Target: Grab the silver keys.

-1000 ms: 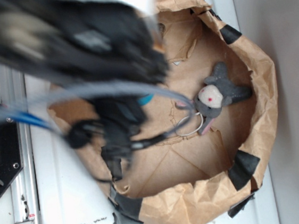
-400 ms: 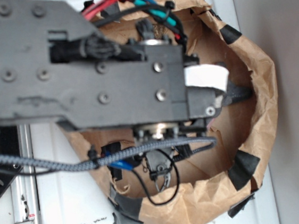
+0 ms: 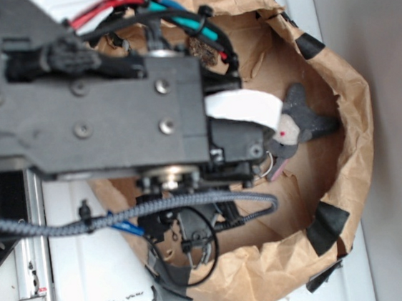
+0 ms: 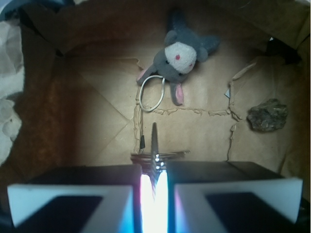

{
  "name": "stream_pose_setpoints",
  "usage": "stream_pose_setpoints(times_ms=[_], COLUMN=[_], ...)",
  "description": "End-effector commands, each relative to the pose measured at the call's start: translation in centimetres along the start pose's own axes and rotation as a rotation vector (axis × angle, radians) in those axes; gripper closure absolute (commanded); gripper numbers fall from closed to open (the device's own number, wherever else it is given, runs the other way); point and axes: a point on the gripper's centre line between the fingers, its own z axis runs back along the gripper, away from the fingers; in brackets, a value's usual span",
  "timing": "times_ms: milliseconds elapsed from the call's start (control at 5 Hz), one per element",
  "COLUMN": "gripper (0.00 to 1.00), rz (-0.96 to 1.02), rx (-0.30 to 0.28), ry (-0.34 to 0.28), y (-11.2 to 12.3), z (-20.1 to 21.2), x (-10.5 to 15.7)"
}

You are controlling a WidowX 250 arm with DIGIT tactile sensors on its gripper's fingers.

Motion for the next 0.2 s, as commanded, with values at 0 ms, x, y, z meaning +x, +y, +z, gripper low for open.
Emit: stream_pose_setpoints(times_ms=[0], gripper=[1.0], rz=[0.026], rx=[0.029], ry=[-0.029], y=[-0.27], z=[-0.02], x=[0.56])
